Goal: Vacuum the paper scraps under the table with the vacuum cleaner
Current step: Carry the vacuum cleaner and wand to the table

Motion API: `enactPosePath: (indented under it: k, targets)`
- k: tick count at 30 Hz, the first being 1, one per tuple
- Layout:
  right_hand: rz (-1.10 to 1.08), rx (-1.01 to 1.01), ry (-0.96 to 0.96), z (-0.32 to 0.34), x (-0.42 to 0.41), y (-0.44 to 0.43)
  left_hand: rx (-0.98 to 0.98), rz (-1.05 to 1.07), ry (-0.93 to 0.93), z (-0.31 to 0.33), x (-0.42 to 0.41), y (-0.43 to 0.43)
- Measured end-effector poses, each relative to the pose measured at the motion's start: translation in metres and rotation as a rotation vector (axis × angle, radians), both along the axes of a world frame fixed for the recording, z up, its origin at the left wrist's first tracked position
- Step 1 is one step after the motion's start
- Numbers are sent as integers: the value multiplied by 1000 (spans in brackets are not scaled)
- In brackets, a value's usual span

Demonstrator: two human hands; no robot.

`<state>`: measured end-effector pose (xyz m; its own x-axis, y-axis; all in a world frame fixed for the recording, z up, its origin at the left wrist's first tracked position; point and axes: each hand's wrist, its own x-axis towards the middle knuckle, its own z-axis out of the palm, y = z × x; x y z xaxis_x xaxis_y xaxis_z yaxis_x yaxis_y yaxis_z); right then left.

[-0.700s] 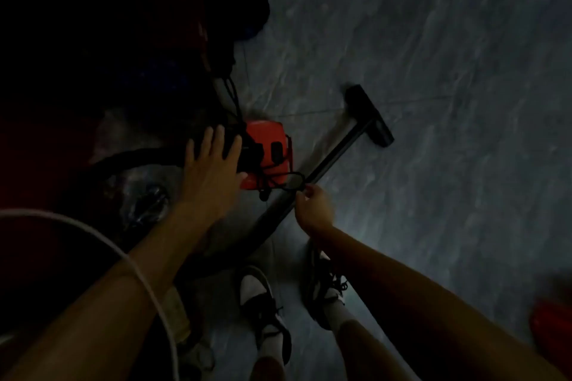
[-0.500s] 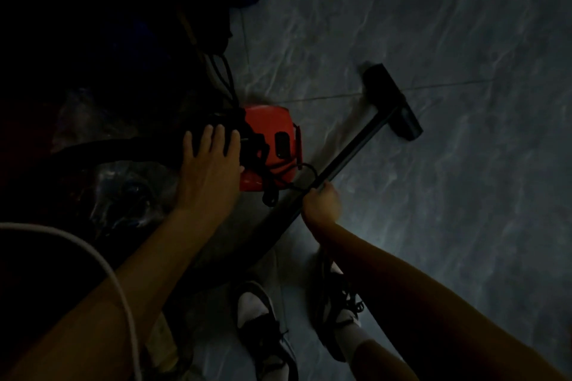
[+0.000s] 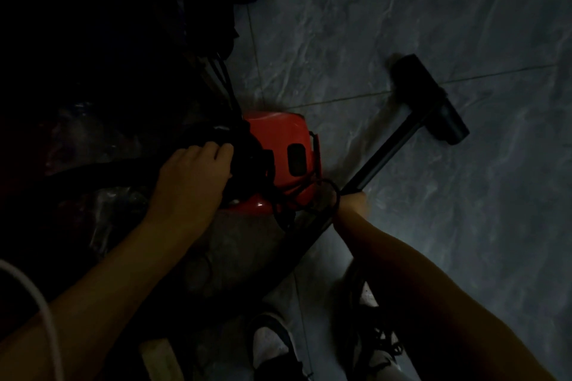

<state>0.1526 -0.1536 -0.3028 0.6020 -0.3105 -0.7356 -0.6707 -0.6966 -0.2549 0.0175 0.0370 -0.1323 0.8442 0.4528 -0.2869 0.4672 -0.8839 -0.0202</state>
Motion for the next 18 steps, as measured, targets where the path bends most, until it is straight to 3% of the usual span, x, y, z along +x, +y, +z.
enactPosePath:
  k: [3,9,18]
  targets:
    - [33,40,31,10,7,-8,29,-43,31,5,2,-6]
    - [136,35,-52,96,17,-48,7,-10,101,48,14,-36]
    - [161,68,-177,305,67,-93,-141,60,11,217,57,-61]
